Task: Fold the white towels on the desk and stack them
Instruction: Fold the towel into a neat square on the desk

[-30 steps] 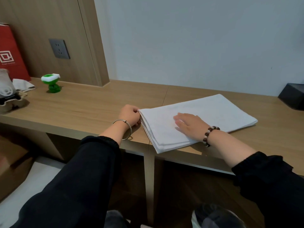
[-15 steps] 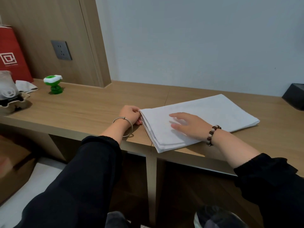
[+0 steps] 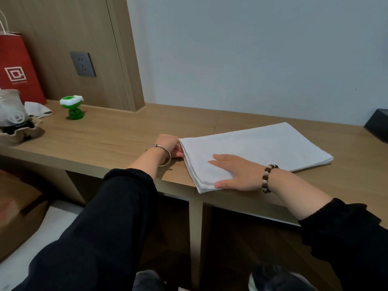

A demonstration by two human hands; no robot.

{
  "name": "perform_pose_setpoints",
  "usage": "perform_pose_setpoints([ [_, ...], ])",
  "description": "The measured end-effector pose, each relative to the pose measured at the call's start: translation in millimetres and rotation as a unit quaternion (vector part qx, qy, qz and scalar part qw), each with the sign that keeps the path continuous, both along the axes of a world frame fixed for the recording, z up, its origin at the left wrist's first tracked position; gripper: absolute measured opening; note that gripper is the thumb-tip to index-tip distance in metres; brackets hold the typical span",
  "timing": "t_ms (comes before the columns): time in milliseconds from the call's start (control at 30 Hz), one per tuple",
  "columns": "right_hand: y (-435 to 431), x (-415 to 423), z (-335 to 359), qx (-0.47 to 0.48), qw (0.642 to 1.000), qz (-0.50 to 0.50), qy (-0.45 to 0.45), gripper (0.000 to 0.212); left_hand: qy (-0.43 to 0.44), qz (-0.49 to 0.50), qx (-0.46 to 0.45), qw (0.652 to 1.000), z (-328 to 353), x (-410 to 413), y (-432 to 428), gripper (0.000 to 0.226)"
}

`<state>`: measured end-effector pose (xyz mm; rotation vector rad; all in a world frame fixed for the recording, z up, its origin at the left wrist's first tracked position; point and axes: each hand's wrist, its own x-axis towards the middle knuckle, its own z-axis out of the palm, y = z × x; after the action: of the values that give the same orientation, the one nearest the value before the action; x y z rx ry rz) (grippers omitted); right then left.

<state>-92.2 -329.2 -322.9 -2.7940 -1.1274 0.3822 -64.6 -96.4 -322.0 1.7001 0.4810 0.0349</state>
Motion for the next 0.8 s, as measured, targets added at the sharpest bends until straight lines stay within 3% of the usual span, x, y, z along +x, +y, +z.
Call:
perform_pose_setpoints([
  [100, 2.5, 2.4, -0.6, 0.030, 0.999, -0.009, 0.042, 0.058, 0.020, -0.002, -0.023, 1.000, 2.9, -2.5, 2.6, 0.025],
  [200, 0.8, 12.4, -3.2, 0.058, 0.995, -0.083, 0.017, 0.050, 0.003, -0.031, 0.050, 0.998, -2.5, -4.2, 1.6, 0.008],
  [300, -4.1, 21.7, -14.2, -0.044, 0.988, -0.134, -0.057, 0.054, -0.024, 0.003, 0.070, 0.997, -7.0, 0.3, 0.8, 0.022],
  [367, -1.6, 21.9, -20.5, -0.042, 0.986, -0.145, -0.064, 0.056, -0.036, 0.030, 0.072, 0.996, -8.5, 5.2, 0.4, 0.030],
  [433, 7.6, 18.4, -23.3, -0.025, 0.981, -0.174, -0.081, 0.058, -0.044, 0.031, 0.136, 0.989, -9.4, 9.1, -0.8, 0.035],
  [533, 31.7, 9.3, -24.1, -0.040, 0.959, -0.251, -0.128, 0.060, -0.031, -0.044, 0.324, 0.945, -2.5, 12.7, -6.0, 0.052],
  [633, 51.5, 8.8, -17.7, -0.068, 0.940, -0.302, -0.143, 0.061, -0.041, -0.123, 0.398, 0.908, 10.7, 12.5, -18.4, 0.054],
  [733, 43.0, 20.8, -10.3, -0.045, 0.947, -0.284, -0.145, 0.057, -0.046, -0.218, 0.476, 0.851, 7.7, 0.2, -26.8, 0.043],
  [800, 25.3, 30.3, -13.0, -0.047, 0.960, -0.241, -0.139, 0.054, -0.036, -0.283, 0.547, 0.787, -5.2, -15.6, -30.4, 0.044],
])
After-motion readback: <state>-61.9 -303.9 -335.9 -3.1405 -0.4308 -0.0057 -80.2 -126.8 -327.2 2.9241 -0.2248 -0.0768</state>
